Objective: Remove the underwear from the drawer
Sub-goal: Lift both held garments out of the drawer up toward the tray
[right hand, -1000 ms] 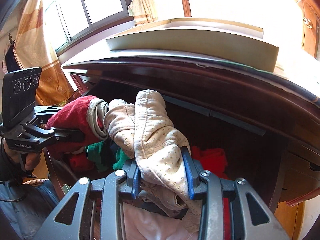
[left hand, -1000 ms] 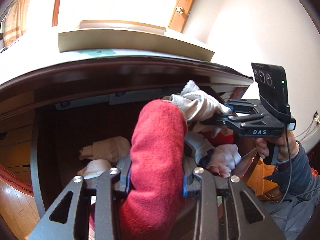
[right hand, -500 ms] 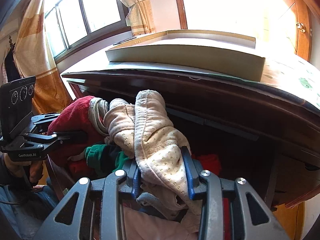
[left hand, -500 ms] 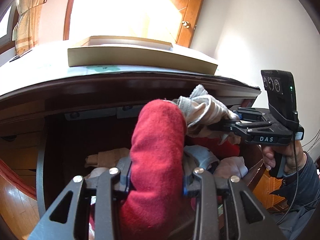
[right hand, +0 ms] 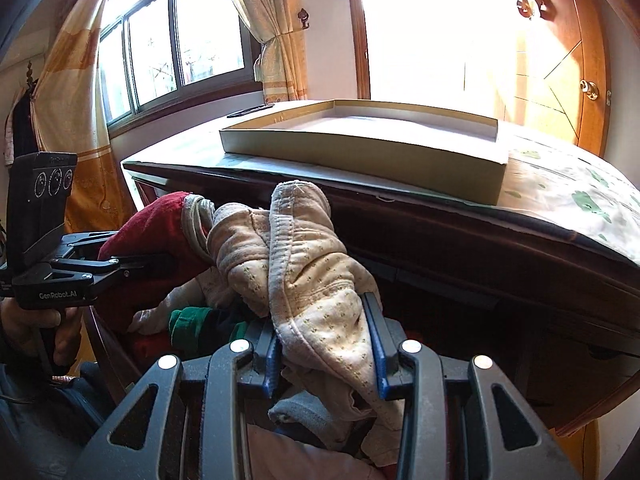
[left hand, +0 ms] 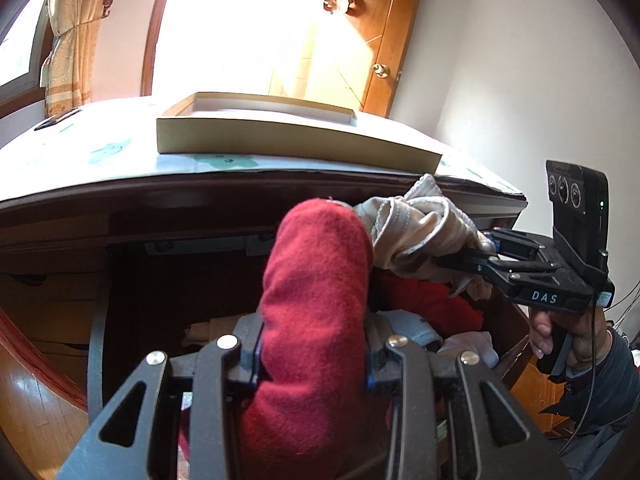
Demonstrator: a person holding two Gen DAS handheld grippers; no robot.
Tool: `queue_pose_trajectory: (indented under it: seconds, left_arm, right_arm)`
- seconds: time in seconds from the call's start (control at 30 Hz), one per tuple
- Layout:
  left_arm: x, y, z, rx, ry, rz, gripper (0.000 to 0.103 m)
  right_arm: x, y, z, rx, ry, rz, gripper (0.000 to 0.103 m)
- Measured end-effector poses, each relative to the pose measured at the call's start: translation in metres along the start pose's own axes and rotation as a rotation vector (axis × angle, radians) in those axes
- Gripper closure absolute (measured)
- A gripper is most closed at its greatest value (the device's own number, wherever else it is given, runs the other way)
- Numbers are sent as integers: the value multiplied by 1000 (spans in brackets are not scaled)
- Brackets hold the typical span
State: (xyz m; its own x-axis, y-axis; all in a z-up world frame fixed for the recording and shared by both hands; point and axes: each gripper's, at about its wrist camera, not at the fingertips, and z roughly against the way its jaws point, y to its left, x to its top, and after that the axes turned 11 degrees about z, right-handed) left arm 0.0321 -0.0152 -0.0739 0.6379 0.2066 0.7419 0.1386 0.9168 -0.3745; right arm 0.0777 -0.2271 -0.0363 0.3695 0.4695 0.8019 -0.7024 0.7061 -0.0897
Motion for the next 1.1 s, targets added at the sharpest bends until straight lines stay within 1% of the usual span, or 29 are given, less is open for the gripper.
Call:
queue_pose_trajectory:
  seconds: [0.23,0.4,0.8,1.1]
  left_arm:
    - [1,2,7,6,-52,11,69]
    - [2,2,13,27,-96,9,69]
    - [5,7,19,56,-153,40,69]
    - [6,4,23,73,-187,20,69]
  right_arm:
    - [0,1,8,-16,-53,1,65]
    - [-1,3,13,-30,-89,8,65]
    - [-3,8,24,-55,-159,18,65]
    - [-5,9,29,-55,-200,28,65]
